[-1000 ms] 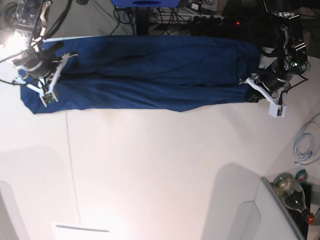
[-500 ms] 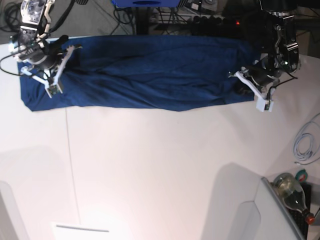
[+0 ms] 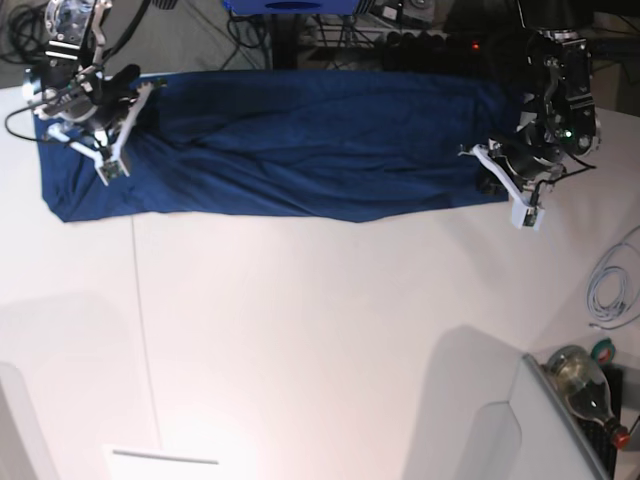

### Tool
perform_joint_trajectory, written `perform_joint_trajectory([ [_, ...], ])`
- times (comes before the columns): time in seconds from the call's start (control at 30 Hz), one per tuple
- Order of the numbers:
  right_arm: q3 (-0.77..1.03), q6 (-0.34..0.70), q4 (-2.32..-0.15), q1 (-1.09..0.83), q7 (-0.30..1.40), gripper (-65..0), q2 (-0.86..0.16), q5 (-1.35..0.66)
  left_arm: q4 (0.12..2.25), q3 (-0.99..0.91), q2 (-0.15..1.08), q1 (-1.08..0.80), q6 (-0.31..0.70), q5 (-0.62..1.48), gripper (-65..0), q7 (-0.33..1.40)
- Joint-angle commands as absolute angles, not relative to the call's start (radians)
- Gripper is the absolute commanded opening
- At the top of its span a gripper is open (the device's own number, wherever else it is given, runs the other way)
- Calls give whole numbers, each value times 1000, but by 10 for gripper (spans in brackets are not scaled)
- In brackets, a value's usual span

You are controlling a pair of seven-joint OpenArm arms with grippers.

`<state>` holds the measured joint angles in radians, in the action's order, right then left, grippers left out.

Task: Layout the t-shirt on the table in an organized manner, then fold the t-shirt properly
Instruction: 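Lay the folded edge down with both grippers and release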

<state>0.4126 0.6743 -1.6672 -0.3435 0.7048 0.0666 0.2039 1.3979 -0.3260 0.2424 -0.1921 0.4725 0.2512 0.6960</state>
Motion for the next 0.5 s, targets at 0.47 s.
perform_joint_trajectory([
  [0.47, 415, 671, -1712, -334, 693, -351, 61, 196, 1508, -329, 266, -229, 481, 240, -456, 687],
])
